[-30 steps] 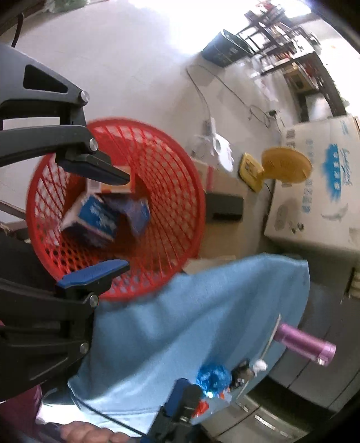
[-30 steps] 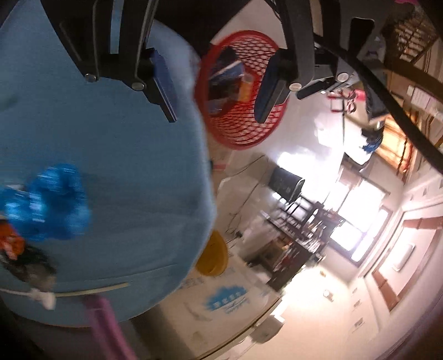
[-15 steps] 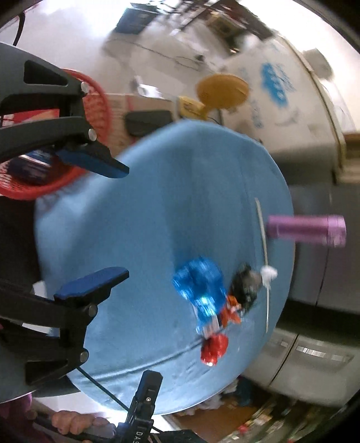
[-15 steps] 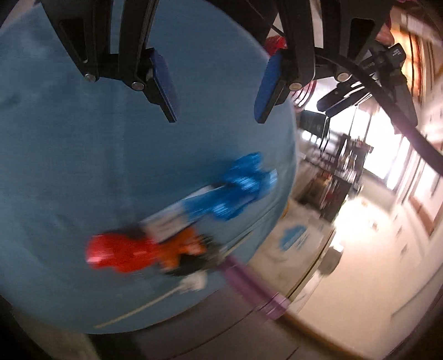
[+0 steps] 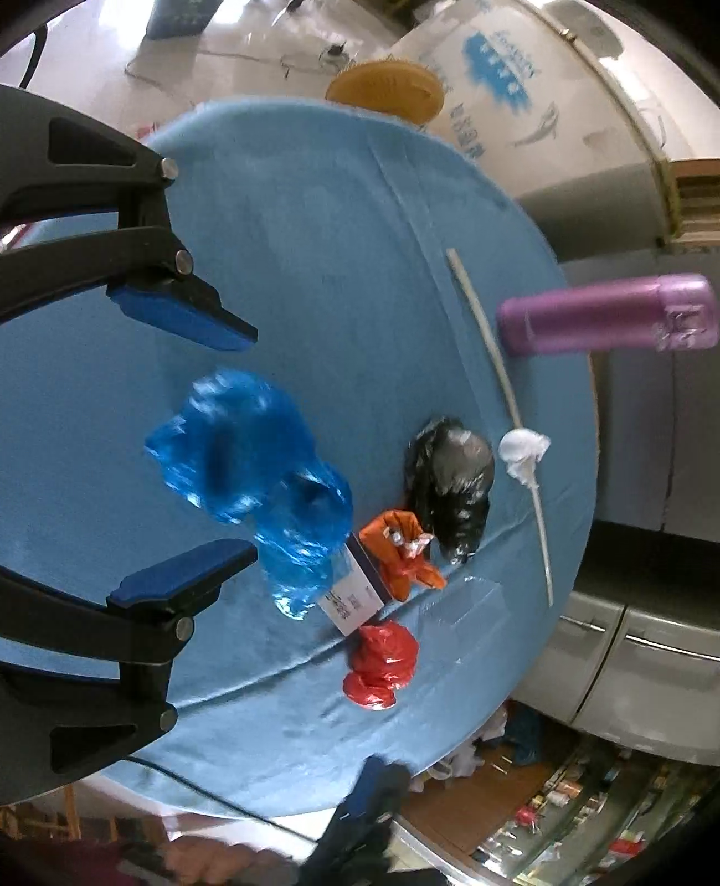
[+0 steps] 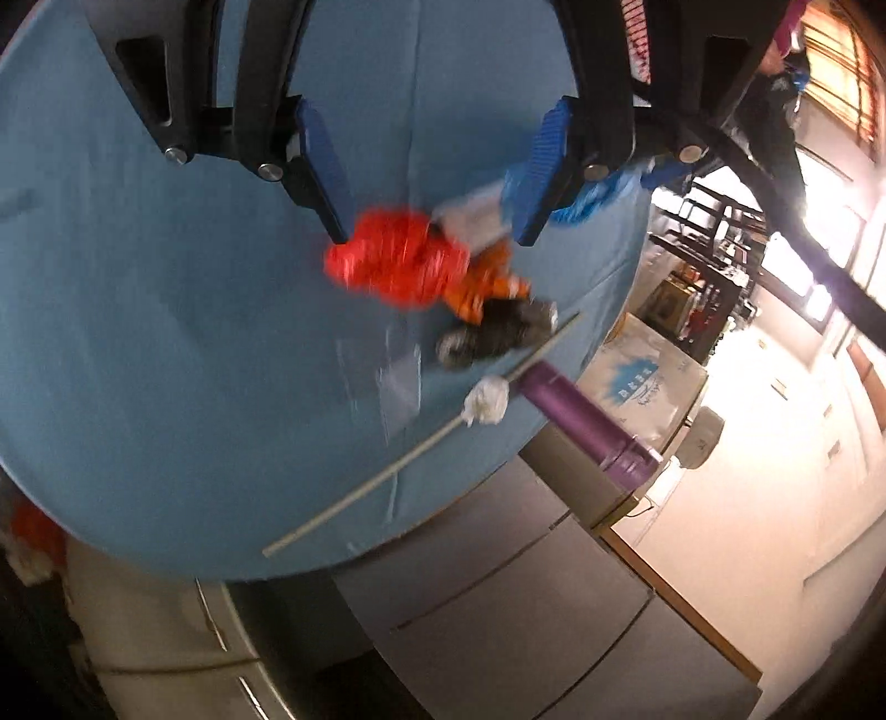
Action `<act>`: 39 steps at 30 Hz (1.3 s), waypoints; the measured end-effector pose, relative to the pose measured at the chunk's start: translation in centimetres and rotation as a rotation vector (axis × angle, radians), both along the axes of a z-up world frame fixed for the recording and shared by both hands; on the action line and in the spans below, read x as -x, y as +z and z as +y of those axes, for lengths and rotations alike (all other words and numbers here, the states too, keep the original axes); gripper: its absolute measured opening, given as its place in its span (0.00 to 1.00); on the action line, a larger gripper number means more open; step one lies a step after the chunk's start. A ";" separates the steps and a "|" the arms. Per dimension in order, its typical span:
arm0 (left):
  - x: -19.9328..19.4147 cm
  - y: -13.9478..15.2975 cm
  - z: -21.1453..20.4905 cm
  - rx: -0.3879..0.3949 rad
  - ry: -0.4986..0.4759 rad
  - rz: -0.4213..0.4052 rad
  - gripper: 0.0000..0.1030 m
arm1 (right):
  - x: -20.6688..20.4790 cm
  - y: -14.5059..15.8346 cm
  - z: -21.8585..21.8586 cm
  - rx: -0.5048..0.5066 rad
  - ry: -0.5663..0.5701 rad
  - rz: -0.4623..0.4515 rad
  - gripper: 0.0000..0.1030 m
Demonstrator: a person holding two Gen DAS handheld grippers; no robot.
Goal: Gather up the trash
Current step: 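Grasp the blue plastic bag with the left tool while the right tool grasps the red bag, then carry both bags over the red basket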
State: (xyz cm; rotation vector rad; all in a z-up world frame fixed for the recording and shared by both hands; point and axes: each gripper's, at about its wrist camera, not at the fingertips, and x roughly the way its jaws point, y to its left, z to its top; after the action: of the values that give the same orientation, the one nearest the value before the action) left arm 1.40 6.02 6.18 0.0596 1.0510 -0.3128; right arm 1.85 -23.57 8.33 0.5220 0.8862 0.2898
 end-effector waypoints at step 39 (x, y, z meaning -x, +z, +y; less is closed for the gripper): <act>9.5 5.9 5.8 0.041 0.289 -0.208 0.56 | 5.7 1.6 7.6 -0.083 0.117 0.000 0.43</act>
State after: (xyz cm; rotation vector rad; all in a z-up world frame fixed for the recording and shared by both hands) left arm -8.09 11.85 12.13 -0.0946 0.8327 -0.0634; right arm -3.82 -15.93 9.93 0.5476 0.9096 0.4348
